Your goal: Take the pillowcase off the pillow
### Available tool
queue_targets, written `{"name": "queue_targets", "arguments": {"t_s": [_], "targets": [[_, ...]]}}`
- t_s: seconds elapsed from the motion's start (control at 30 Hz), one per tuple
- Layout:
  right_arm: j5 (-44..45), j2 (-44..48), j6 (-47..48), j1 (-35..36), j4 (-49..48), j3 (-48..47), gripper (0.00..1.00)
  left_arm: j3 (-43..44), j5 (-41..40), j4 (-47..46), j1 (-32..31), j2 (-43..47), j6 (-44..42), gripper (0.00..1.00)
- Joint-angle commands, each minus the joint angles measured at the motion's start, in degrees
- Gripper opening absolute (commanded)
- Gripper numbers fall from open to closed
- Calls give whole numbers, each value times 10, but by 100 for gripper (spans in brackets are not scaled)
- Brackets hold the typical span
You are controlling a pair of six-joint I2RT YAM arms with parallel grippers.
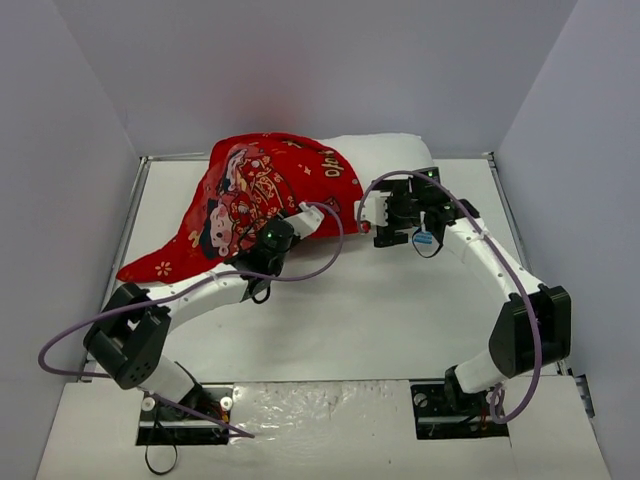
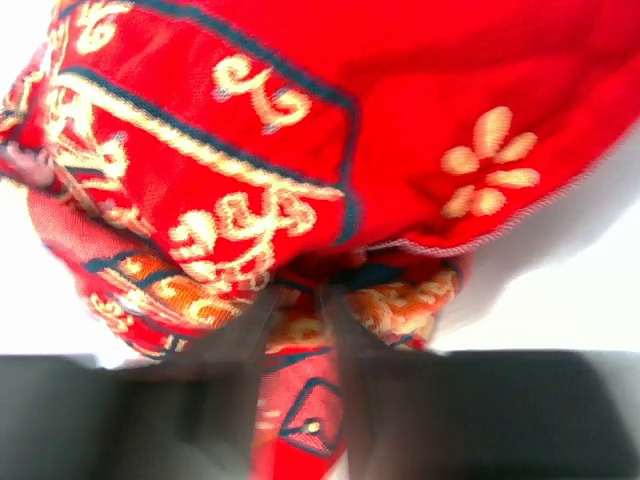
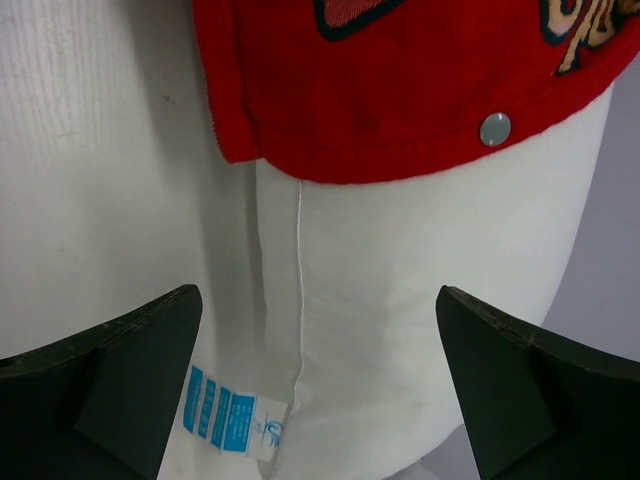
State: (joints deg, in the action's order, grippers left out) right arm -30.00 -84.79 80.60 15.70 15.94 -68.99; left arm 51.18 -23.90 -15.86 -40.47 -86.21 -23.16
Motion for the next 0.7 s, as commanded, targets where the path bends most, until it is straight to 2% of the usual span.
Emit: {"name": "queue_targets", "arguments": {"t_s": [0.0,0.03,0.07,0.23,0.5,0.57,0.6,0.63,0.67], "targets": [[46,-26,-45,20,-91,4,100,4,77,7,1,34,50,37],[46,-30,-54,20,-92,-8,100,5,95,8,0,37,51,58],[46,-37,-61,20,-92,-13,100,6,104,5,-4,36,50,75],[37,-35,-88,-1,-90,-19,100,9,144,-19,-10,10,10,81],[26,-15,-118,-15,-82,-11,100,86,177,13,32,-98,-43,79],[25,-12,-121,-16,-76,-10,100,99,181,25,44,-113,-56,75],[27,-12,-122,-16,-77,-10,100,115,174,29,47,-128,-59,71],[27,-12,-122,-16,-76,-9,100,122,166,36,53,-135,-61,52],[27,-12,-122,-16,-75,-9,100,127,150,36,56,-142,-62,40]]}}
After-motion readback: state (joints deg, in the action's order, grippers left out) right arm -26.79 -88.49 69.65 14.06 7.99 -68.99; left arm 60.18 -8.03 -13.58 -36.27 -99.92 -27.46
